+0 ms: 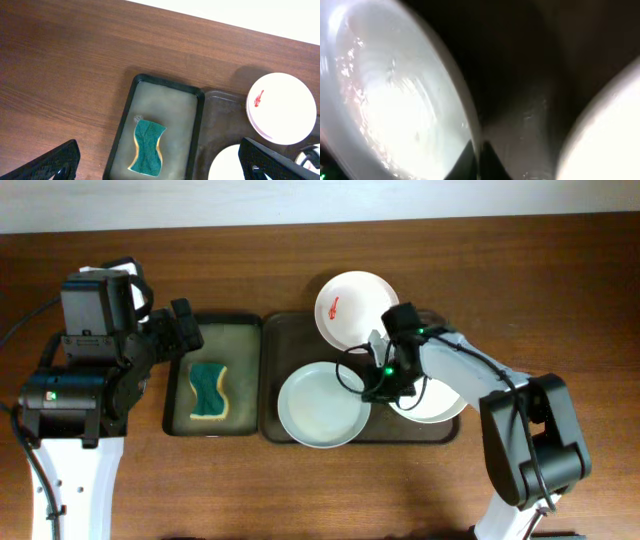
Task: Clean dirty plates on tray and stack at the side
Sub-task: 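Lift the cleaned plate with the right gripper and place it at the right side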
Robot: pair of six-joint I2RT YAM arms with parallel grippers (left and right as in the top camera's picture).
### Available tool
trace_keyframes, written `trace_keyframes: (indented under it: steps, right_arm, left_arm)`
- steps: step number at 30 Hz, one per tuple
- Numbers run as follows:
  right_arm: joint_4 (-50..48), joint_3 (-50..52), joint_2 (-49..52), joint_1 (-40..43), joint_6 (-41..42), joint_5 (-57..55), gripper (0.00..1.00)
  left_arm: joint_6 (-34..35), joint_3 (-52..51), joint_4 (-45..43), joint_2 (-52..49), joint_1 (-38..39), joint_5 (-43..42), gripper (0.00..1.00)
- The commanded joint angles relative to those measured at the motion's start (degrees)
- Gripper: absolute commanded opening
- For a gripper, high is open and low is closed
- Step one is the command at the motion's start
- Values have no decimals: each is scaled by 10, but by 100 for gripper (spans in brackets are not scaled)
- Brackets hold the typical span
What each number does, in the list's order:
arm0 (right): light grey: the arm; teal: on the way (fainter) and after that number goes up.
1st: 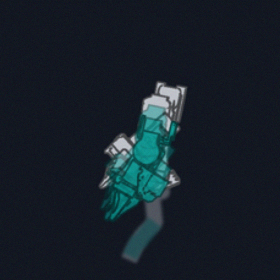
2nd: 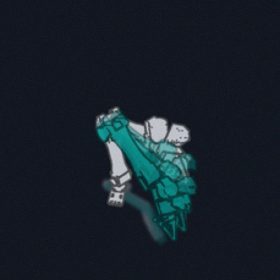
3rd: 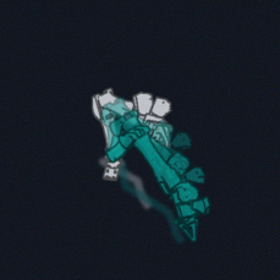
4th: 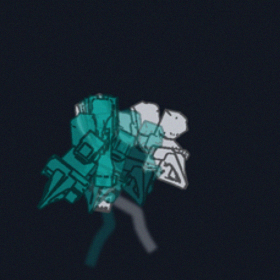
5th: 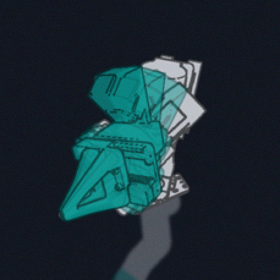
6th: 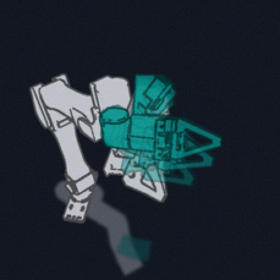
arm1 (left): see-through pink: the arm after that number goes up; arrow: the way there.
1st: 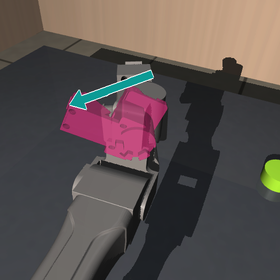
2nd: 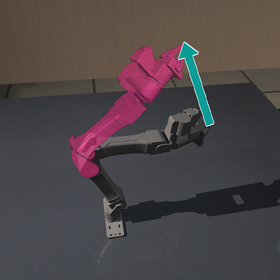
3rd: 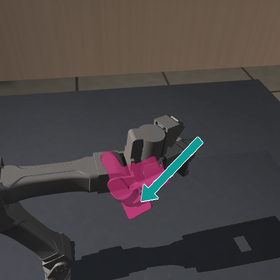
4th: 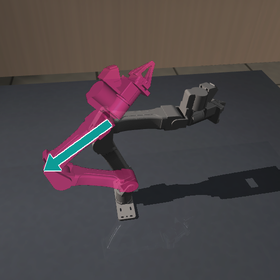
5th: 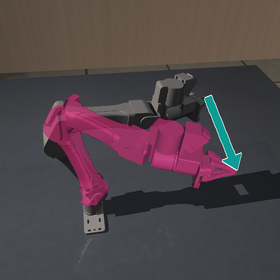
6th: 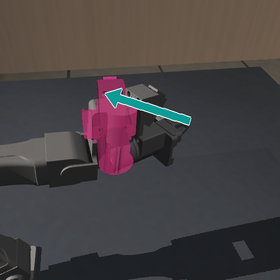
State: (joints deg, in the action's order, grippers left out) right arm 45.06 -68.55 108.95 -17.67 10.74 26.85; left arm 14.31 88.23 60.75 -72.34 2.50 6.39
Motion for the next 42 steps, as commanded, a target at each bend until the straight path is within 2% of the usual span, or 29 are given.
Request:
trace_keyframes:
  steps: [1, 3, 6, 15, 17, 19, 22, 25, 26, 29, 32, 37, 38, 40, 42]
  right_arm:
    - [69, -111, -34, -5, -1, -18, 4]
    - [106, -164, -34, -12, 6, -70, 4]
    - [92, -202, -34, -39, 35, -118, 4]
    - [-175, -204, 4, -215, 84, -302, 4]
    - [-217, -204, 23, -252, 84, -369, 4]
    - [-255, -204, 42, -286, 78, -488, 4]
    - [-308, -204, 49, -307, 3, -606, 4]
    - [-402, -204, 48, -311, -154, -671, 4]
    - [-444, -204, 48, -311, -232, -692, 4]
    - [-507, -204, 48, -312, -353, -711, 4]
    - [-539, -204, 48, -316, -399, -711, 4]
    - [-547, -204, 48, -327, -398, -711, 4]
    - [-548, -204, 48, -327, -374, -711, 4]
    - [-526, -204, 48, -325, -264, -708, 4]
    - [-467, -204, 48, -312, -110, -662, 4]
  left_arm:
    - [-7, -2, 0, -1, 0, 0, 99]
    - [-7, -2, 0, -1, 0, 0, 99]
    - [-7, -2, 0, -1, 0, 0, 99]
    - [-7, -2, 0, -1, 0, 0, 99]
    - [-7, -2, 0, -1, 0, 0, 99]
    - [-7, -2, 0, -1, 0, 0, 99]
    - [-7, -2, 0, -1, 0, 0, 99]
    - [-7, -2, 0, -1, 0, 0, 99]
    - [-7, -2, 0, -1, 0, 0, 99]
    - [-7, -2, 0, -1, 0, 0, 99]
    - [-7, -2, 0, -1, 0, 0, 99]
    - [-7, -2, 0, -1, 0, 0, 99]
    - [-7, -2, 0, -1, 0, 0, 99]
    - [-7, -2, 1, -1, 0, 0, 99]
    - [-7, -2, 0, -1, 0, 0, 99]
